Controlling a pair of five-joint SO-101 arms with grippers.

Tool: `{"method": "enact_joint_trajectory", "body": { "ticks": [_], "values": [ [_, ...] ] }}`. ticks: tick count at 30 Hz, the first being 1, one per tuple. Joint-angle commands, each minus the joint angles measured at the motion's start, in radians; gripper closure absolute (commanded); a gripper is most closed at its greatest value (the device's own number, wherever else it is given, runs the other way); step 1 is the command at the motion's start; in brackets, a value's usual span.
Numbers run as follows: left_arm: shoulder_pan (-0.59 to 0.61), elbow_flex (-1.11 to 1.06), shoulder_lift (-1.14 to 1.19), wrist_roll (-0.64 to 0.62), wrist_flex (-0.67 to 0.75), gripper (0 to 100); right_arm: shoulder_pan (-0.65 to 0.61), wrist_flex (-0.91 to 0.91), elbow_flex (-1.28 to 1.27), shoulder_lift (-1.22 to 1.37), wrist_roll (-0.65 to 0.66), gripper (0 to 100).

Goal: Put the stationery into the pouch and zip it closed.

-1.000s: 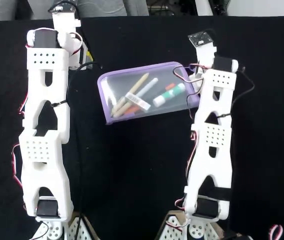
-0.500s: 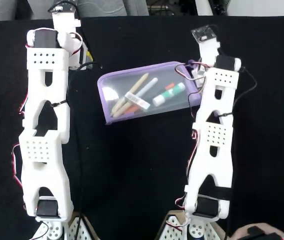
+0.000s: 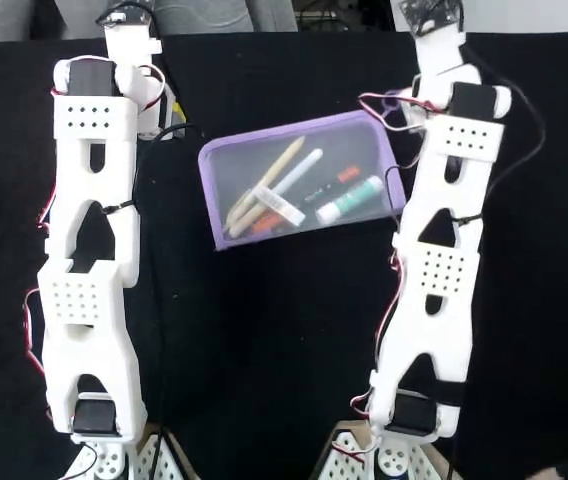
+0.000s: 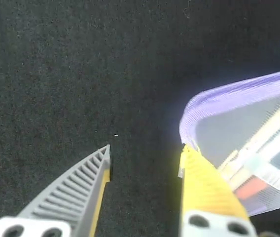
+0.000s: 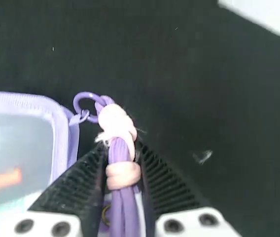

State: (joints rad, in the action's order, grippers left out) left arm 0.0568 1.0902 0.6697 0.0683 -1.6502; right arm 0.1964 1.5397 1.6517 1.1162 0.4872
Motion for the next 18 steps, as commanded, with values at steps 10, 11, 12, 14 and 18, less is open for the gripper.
{"method": "enact_joint_trajectory", "body": {
  "ticks": [10,11,12,14,18],
  "values": [
    [-0.008,0.018,-0.015,-0.006,0.011,77,-0.031,-0.005,0.016,-0.200,-0.005,98.7],
    [-0.008,0.018,-0.015,-0.006,0.011,77,-0.032,-0.006,0.016,-0.217,-0.005,98.7],
    [-0.008,0.018,-0.015,-0.006,0.011,77,-0.040,-0.006,0.015,-0.236,-0.005,98.7],
    [-0.008,0.018,-0.015,-0.006,0.011,77,-0.060,-0.003,0.015,-0.271,0.003,98.7],
    [-0.008,0.018,-0.014,-0.006,0.011,77,-0.097,0.000,0.013,-0.337,0.003,98.7]
  ]
}}
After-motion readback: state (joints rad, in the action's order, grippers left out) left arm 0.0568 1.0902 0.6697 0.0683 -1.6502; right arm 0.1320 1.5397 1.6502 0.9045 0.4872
